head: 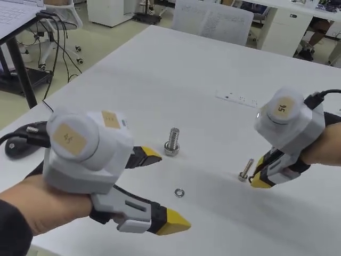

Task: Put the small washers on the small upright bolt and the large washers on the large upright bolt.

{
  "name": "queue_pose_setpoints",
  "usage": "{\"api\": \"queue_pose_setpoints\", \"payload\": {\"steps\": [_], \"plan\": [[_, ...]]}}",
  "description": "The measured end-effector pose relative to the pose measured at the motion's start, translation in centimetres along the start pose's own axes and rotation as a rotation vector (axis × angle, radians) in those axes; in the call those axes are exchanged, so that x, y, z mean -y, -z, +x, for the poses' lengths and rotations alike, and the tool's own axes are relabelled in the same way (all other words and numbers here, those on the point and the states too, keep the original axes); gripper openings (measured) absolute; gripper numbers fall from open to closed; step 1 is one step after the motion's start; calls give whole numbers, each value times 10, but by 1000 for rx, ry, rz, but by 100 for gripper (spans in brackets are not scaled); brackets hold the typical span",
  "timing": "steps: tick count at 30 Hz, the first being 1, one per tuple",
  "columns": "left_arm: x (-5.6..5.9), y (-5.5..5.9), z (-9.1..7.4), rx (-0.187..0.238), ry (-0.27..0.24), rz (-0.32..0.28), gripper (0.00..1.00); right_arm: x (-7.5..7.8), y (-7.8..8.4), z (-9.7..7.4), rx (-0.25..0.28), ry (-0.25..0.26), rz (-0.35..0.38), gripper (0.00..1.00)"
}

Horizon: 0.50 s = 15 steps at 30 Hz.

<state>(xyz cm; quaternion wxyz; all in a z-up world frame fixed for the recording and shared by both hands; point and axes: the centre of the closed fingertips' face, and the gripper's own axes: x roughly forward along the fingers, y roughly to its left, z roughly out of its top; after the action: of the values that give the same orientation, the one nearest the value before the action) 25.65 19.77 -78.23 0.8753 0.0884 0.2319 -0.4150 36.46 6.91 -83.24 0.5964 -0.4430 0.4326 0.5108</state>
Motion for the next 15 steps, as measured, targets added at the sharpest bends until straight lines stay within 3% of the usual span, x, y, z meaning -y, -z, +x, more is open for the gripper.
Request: {"api": "queue_pose_setpoints", "payload": {"steps": [15], "plan": [[0, 1, 0, -2, -1, 0, 74, 20, -10, -19, 35, 61, 0, 13]]}}
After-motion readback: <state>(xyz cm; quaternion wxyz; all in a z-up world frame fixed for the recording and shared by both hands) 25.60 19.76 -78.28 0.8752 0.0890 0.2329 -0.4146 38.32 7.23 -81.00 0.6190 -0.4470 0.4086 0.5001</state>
